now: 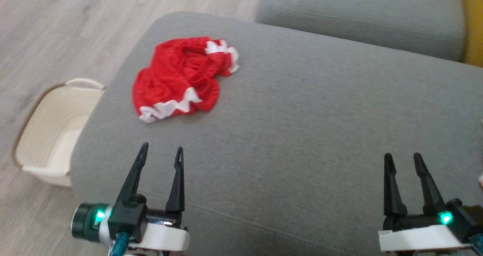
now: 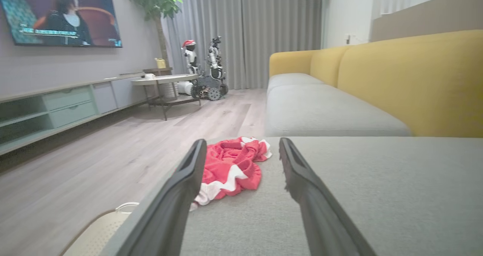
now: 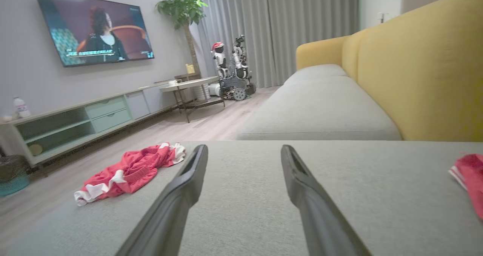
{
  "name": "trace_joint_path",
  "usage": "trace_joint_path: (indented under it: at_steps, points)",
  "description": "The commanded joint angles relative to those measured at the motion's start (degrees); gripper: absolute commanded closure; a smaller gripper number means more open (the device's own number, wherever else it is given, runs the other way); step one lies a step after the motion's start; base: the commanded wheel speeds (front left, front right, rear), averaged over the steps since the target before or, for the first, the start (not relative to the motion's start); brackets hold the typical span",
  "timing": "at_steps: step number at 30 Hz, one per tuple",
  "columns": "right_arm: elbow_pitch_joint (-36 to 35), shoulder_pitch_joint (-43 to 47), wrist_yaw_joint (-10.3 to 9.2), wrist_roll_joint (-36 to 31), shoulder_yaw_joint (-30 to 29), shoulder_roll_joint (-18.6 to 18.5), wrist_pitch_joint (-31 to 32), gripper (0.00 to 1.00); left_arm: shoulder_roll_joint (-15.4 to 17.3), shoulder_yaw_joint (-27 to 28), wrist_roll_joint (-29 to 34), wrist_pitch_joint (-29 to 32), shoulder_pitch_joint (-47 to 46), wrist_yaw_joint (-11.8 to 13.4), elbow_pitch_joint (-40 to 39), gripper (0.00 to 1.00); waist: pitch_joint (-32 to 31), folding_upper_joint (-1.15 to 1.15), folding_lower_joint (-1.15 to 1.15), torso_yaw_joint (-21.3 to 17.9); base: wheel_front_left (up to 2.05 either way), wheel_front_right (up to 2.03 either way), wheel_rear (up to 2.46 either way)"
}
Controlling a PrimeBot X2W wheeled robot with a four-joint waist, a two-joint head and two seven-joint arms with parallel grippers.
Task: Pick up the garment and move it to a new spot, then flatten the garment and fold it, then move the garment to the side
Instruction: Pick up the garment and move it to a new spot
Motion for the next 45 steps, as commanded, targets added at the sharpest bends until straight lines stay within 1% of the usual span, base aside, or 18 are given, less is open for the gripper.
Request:
trace_joint_path:
  at_steps: [1,7,10,17,22,25,28,31,33,35,37,39,42,43,44,45]
  points:
    - [-2.04,-2.41,0.34,0.33,1.55,-0.36,-0.64,0.0,0.24,1.73,-0.08,-0.29,-2.89,0.39,-2.3,0.0,0.35,0.0,0.0,2.98,0.0,0.0,0.0]
    - [-1.8,-2.71,0.34,0.32,1.74,-0.36,-0.64,0.0,0.35,1.57,-0.28,-0.29,-3.08,0.85,-3.23,0.0,0.9,0.0,0.0,7.79,0.0,0.0,0.0]
    - [-1.88,-3.13,0.34,0.07,1.78,-0.36,-0.64,0.0,0.38,1.78,-0.46,-0.29,-3.3,1.13,-3.64,0.0,1.43,0.0,0.0,9.46,0.0,0.0,0.0]
    - [-1.28,-5.55,0.34,-1.02,2.69,-0.36,-0.64,0.0,0.17,2.53,-0.57,-0.29,-3.64,2.53,-5.35,0.0,3.92,0.0,0.0,10.57,0.0,0.0,0.0]
    - [-0.92,-6.35,0.34,-1.99,3.08,-0.36,-0.64,0.0,0.85,2.96,-0.64,-0.29,-5.53,1.93,-5.09,0.0,5.43,0.0,0.0,10.78,0.0,0.0,0.0]
    - [-1.09,-6.92,0.34,-3.27,2.55,-0.63,-0.64,0.0,1.41,3.94,-1.6,-0.29,-10.04,0.21,-4.38,0.0,7.34,0.0,0.0,10.92,0.0,0.0,0.0]
    - [-1.62,-7.61,0.34,-4.38,2.54,-1.63,-0.64,0.0,2.19,5.7,-3.7,-0.29,-16.0,-2.93,-0.62,0.0,9.82,0.0,0.0,9.94,0.0,0.0,0.0]
    - [-1.84,-9.02,0.34,-5.18,2.91,-2.86,-0.64,0.0,3.22,8.18,-5.83,-0.29,-23.7,-6.3,5.5,0.0,12.74,0.0,0.0,7.88,0.0,0.0,0.0]
    - [-1.89,-10.29,0.34,-5.58,3.66,-3.8,-0.64,0.0,2.86,10.13,-9.41,-0.29,-28.67,-8.86,11.36,0.0,14.76,0.0,0.0,6.1,0.0,0.0,0.0]
    - [-2.05,-11.81,0.34,-5.93,4.44,-4.72,-0.64,0.0,3.08,11.26,-13.27,1.13,-34.1,-11.86,18.13,0.0,16.74,0.0,0.0,4.17,0.0,0.0,0.0]
    - [-2.44,-13.37,0.34,-6.21,4.6,-5.57,-0.64,0.0,3.99,11.17,-15.36,3.51,-40.39,-13.75,22.94,0.0,18.82,0.0,0.0,2.53,0.0,0.0,0.0]
    - [-2.8,-14.65,0.34,-6.48,4.66,-6.4,-0.64,0.0,4.98,9.72,-16.72,5.91,-46.47,-15.06,26.97,0.0,20.76,0.0,0.0,1.2,0.0,0.0,0.0]
    - [-3.1,-16.3,0.34,-6.92,5.35,-7.6,-0.64,0.0,6.23,7.31,-19.82,10.38,-54.39,-15.9,33.45,0.0,23.45,0.0,0.0,-0.79,0.0,0.0,0.0]
    - [-3.26,-16.85,0.34,-6.99,5.54,-7.9,-0.64,0.0,6.54,6.79,-21.31,12.15,-56.69,-15.99,35.95,0.0,24.31,0.0,0.0,-1.43,0.0,0.0,0.0]
    - [-3.64,-17.94,0.34,-7.13,5.88,-8.42,-0.64,0.0,7.26,4.65,-24.77,14.92,-60.88,-16.06,39.94,0.0,26.05,0.0,0.0,-2.72,0.0,0.0,0.0]
    - [-3.87,-18.49,0.34,-7.14,6.02,-8.6,-0.64,0.0,7.74,3.72,-26.75,16.12,-62.65,-16.07,41.79,0.0,26.85,0.0,0.0,-3.35,0.0,0.0,0.0]
